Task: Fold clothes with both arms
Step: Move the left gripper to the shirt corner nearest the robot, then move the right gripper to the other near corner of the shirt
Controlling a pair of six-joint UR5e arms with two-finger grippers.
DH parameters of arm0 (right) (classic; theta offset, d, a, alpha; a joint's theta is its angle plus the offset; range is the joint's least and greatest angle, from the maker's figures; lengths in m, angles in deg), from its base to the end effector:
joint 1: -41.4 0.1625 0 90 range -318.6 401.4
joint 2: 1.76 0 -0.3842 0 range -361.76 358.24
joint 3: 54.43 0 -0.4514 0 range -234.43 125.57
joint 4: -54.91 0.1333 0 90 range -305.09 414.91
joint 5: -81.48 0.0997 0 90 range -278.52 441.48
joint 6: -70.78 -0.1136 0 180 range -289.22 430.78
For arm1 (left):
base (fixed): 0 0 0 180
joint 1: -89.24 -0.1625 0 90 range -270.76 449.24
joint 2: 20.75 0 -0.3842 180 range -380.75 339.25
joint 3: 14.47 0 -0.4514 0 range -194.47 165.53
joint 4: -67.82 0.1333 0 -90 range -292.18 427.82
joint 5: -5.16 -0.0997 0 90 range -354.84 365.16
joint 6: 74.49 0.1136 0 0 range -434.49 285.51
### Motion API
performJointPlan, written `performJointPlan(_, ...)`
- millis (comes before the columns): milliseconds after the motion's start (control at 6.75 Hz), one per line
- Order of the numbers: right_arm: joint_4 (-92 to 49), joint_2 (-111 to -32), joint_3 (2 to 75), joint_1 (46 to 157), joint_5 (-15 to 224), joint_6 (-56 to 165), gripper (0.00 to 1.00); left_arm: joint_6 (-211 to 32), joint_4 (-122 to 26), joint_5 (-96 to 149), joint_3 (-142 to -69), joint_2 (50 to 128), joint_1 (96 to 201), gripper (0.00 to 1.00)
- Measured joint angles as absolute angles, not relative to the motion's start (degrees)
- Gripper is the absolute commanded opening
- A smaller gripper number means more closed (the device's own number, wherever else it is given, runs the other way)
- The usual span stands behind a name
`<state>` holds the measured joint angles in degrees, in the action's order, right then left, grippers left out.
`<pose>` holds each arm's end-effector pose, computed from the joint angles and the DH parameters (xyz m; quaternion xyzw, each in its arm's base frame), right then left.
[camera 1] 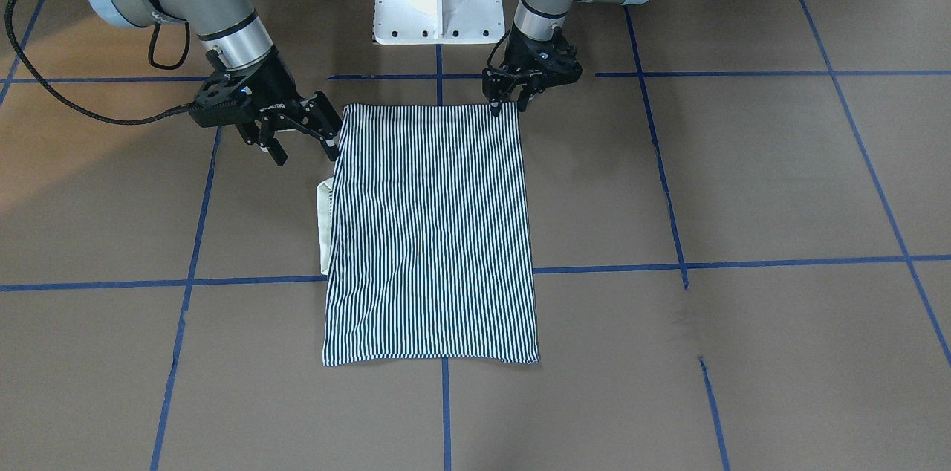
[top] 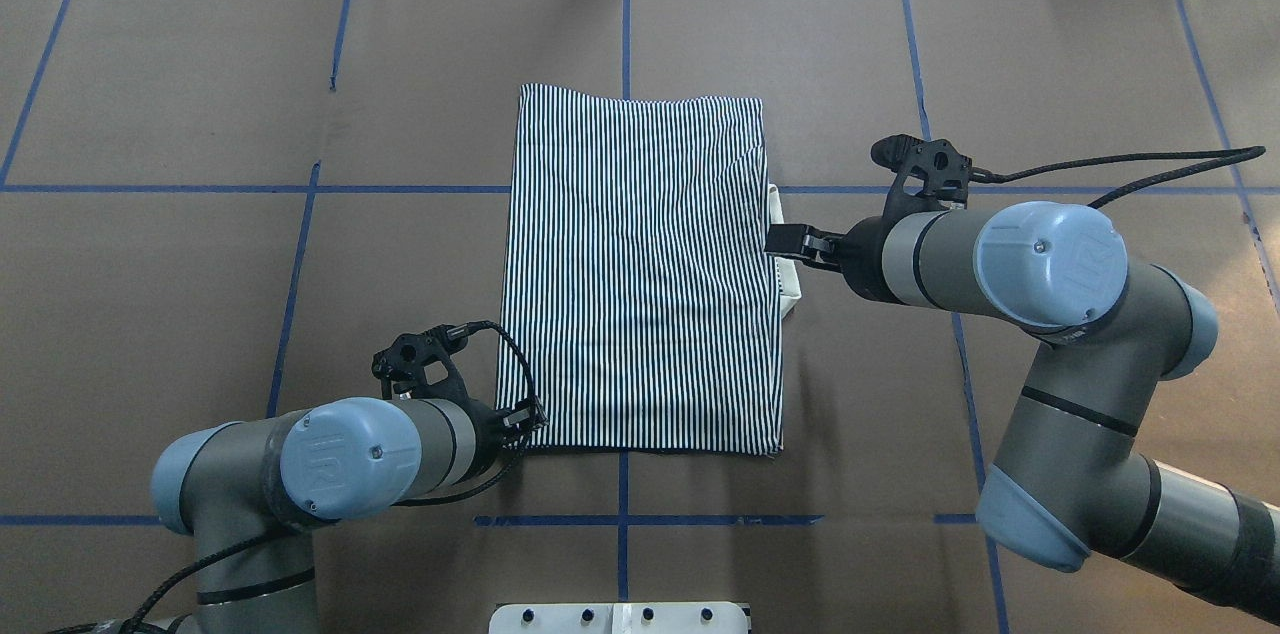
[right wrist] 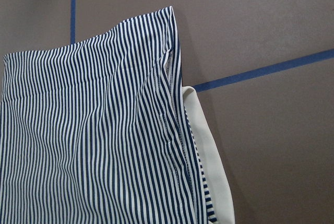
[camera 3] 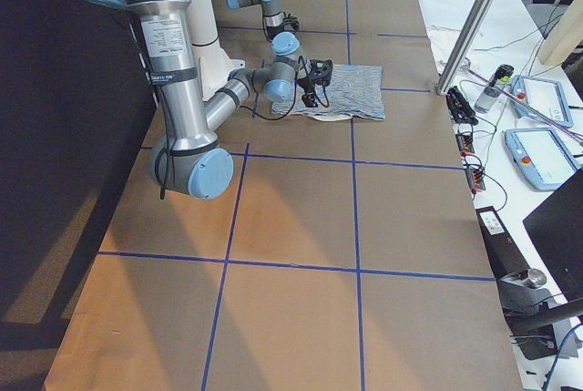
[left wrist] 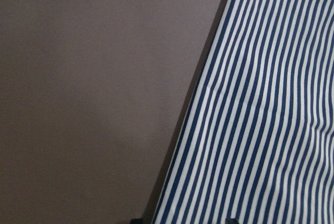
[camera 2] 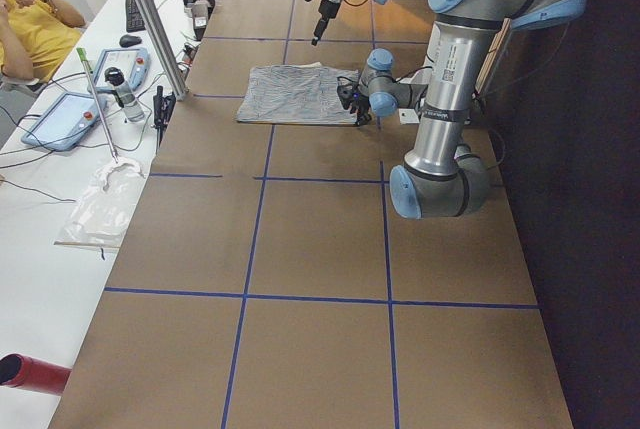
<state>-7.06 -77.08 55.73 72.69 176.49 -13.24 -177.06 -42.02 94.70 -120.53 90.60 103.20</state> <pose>-0.4606 -0.4243 0.2392 0.1312 -0.5056 0.1645 0.8367 0.5964 -0.2865 0.2237 0.0093 0.4790 -0.2033 0.8539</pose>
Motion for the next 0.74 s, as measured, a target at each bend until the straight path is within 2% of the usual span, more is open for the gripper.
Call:
performJointPlan(148,-7.1,-77.1,55.7,72.7,176.5,-13.2,1.00,-177.1,-42.0,94.7,-120.5,90.6,103.0,0.25)
performJointPlan(296,-7.1,-77.1,55.7,72.7,176.5,-13.2,1.00,-177.0,-42.0,94.6,-120.5,90.5,103.0,0.00)
performJointPlan(740,-7.1,-77.1,55.6,72.6,176.5,-13.2,0.99,-176.4,-41.9,94.5,-120.6,90.7,103.0,0.00)
